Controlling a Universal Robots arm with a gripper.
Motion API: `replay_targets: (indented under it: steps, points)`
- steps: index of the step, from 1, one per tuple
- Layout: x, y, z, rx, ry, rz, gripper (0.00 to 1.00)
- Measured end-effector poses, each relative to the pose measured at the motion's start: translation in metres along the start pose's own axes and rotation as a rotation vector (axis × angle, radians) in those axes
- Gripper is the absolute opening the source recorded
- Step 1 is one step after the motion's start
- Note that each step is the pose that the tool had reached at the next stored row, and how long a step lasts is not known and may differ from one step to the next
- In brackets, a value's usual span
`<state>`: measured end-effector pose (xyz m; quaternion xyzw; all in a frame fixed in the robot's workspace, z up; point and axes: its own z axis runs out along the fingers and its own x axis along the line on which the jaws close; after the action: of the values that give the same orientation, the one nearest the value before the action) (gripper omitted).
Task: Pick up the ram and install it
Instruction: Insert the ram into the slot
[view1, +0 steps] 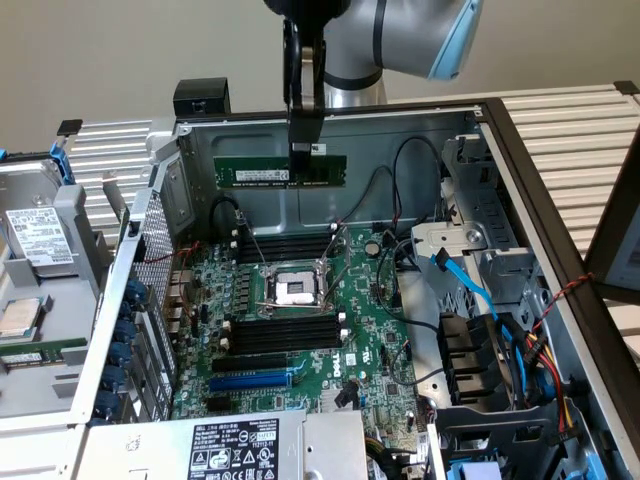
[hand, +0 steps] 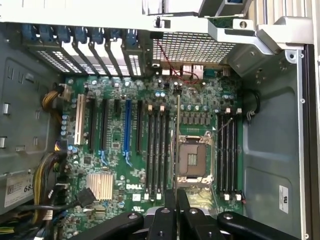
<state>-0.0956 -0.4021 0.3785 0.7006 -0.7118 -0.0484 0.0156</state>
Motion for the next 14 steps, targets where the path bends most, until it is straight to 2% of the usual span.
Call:
replay_targets:
  steps: [9,14]
  points:
    - [0.002,-0.0036,0.016,0.0059,-0.0007,0.007,0.13]
    - [0.002,-0.0053,0.0235,0.0151,-0.0009,0.006,0.13]
